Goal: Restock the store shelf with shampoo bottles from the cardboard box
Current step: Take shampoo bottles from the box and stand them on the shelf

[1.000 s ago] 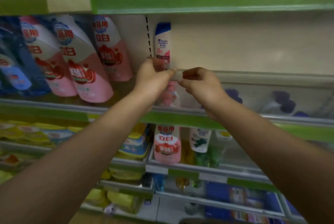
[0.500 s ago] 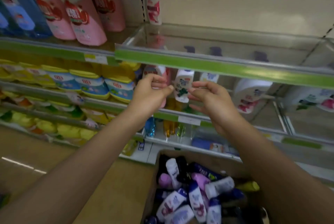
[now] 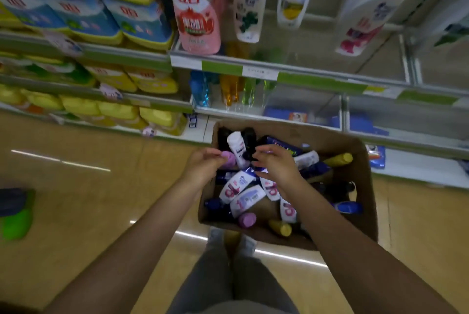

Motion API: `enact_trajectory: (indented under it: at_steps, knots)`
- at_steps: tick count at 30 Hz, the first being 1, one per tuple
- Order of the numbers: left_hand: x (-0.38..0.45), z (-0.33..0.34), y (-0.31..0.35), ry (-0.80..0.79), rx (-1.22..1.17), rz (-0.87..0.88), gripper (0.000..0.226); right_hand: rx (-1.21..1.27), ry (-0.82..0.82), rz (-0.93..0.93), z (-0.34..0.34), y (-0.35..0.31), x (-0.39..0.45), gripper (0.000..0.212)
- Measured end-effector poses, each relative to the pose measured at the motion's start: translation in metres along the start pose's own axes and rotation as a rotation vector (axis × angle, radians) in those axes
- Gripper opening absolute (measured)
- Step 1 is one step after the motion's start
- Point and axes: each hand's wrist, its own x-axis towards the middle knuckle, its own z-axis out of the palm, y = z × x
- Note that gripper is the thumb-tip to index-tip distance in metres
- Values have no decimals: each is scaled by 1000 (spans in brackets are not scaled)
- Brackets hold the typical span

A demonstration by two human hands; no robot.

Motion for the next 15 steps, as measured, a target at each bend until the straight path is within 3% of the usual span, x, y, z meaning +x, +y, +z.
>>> enact_trajectory:
  at_steps: [6,9,12,15]
  knots:
    - [17,4,-60,39,20,-185,11,8,56,186,3,66,18,10]
    - [25,9,-83,32,41,-250,13,-13,107,249,8,98,29,18]
    - [30,14,-98,33,43,-302,15,-134,114,271,10,121,30,10]
    - [33,17,-108,37,28,-356,14,-225,64,245,11,140,28,20]
